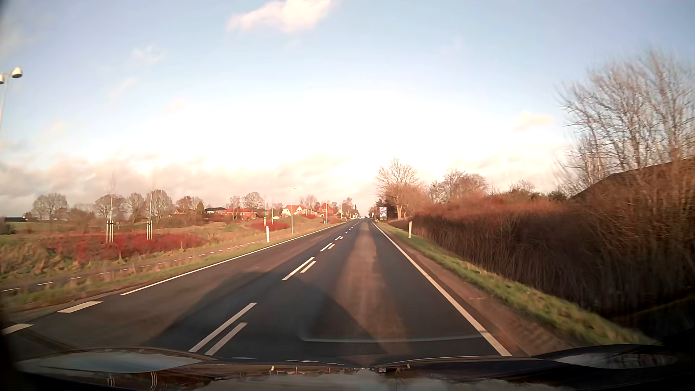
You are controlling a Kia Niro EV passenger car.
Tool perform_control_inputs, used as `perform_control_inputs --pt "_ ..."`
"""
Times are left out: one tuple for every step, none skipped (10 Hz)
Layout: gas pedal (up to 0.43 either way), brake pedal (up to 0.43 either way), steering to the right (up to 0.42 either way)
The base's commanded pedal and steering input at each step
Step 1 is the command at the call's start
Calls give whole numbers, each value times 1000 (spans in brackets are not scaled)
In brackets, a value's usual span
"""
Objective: Follow the waypoints while adhering to traffic rules and regulations
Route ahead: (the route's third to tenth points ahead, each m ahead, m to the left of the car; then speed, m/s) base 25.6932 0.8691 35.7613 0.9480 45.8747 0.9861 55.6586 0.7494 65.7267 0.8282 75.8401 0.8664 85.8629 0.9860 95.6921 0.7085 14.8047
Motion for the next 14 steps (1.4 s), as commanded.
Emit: perform_control_inputs --pt "157 0 0" --pt "169 0 1" --pt "169 0 1" --pt "169 0 0" --pt "169 0 0" --pt "169 0 0" --pt "169 0 0" --pt "177 0 0" --pt "177 0 0" --pt "177 0 0" --pt "177 0 0" --pt "177 0 0" --pt "169 0 0" --pt "169 0 1"
